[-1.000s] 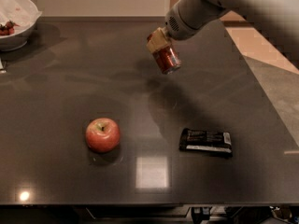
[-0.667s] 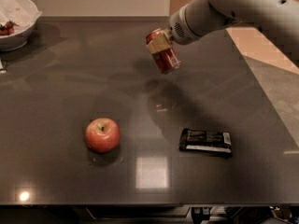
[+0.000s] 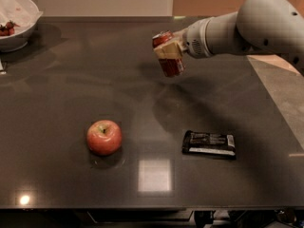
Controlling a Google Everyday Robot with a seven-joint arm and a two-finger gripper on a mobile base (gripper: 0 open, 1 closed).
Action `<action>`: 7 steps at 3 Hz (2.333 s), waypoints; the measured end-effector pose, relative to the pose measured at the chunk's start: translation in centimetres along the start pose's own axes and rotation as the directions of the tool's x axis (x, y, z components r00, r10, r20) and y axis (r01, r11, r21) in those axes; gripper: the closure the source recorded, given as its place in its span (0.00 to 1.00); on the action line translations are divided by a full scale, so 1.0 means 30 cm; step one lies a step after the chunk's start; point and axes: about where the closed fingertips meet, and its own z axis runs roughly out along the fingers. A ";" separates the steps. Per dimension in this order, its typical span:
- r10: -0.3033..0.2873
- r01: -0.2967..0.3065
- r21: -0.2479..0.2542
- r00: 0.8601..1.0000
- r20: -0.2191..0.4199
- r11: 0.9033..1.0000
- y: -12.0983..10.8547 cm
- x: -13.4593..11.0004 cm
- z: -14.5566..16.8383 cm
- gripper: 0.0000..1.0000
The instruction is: Place coke can upright
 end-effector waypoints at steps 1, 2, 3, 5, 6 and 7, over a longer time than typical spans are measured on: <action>-0.038 0.040 -0.012 0.993 0.114 0.999 0.001 0.019 -0.041 1.00; -0.090 0.100 -0.037 0.972 0.215 0.994 0.001 0.044 -0.074 1.00; -0.110 0.135 -0.068 0.951 0.288 0.989 -0.002 0.069 -0.084 1.00; -0.061 0.123 -0.137 0.921 0.386 0.983 -0.027 0.110 -0.070 1.00; -0.028 0.107 -0.167 0.908 0.418 0.980 -0.035 0.125 -0.062 0.82; -0.006 0.098 -0.186 0.898 0.439 0.978 -0.039 0.135 -0.056 0.60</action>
Offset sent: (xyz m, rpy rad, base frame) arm -0.0256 -0.0370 -0.0061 0.1684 -0.2882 0.1840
